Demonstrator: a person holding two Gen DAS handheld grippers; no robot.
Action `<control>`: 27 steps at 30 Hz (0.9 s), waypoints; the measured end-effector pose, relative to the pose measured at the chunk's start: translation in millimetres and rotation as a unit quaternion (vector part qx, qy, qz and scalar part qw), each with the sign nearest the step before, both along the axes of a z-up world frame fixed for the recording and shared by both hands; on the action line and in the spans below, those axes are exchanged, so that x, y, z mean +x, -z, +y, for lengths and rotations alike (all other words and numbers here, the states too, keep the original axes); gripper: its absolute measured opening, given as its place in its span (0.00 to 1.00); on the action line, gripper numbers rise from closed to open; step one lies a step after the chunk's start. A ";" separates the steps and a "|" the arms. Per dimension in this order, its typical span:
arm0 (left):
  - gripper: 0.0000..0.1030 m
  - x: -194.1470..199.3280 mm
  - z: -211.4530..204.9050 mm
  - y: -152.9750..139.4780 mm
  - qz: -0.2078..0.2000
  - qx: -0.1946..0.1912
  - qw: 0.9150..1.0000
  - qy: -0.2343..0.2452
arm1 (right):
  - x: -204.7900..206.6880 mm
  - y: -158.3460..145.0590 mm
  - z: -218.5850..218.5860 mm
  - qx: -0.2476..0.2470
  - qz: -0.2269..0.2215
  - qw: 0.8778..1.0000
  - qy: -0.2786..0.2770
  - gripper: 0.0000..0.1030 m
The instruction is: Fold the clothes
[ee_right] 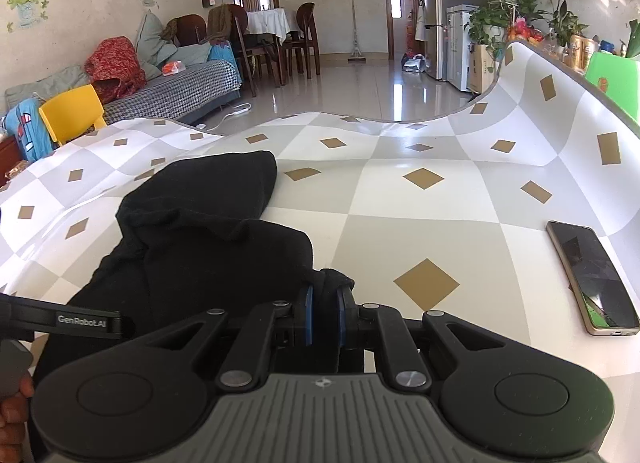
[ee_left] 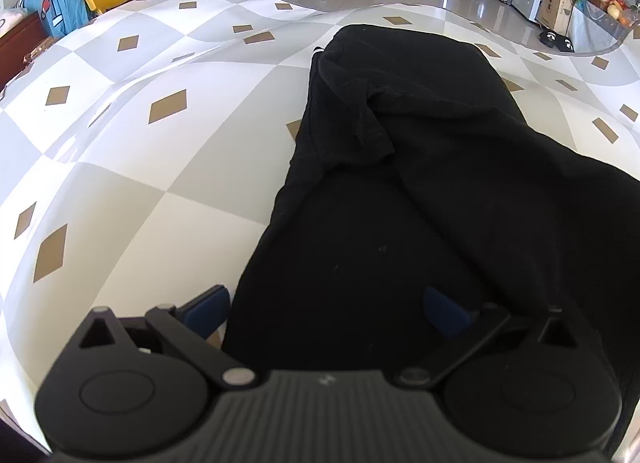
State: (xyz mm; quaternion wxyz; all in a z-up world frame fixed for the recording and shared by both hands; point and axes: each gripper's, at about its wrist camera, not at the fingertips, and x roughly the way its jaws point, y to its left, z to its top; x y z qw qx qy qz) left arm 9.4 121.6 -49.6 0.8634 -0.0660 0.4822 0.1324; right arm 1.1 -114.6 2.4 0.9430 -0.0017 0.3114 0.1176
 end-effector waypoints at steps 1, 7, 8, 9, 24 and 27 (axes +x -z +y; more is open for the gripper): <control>1.00 -1.1 0.4 -0.3 0.001 0.000 1.000 -0.002 | -2.8 -1.9 1.6 0.001 -0.003 1.000 -0.006 0.11; 1.00 -6.8 4.0 -3.5 0.001 -0.003 1.000 -0.012 | -18.1 -9.3 13.3 0.012 -0.009 0.999 -0.037 0.11; 1.00 -7.7 4.7 -4.5 0.000 -0.004 1.000 -0.014 | -20.7 -10.2 15.6 0.014 -0.010 0.999 -0.042 0.11; 1.00 -8.8 5.6 -6.0 -0.002 -0.005 1.000 -0.015 | -23.2 -11.3 17.9 0.014 -0.011 0.999 -0.048 0.11; 1.00 -27.6 20.6 -22.6 -0.016 -0.042 0.999 -0.029 | -64.7 -23.7 58.9 0.042 -0.020 0.983 -0.176 0.12; 1.00 -35.0 26.3 -28.1 -0.022 -0.050 0.998 -0.033 | -74.2 -22.4 71.4 0.041 -0.017 0.977 -0.211 0.12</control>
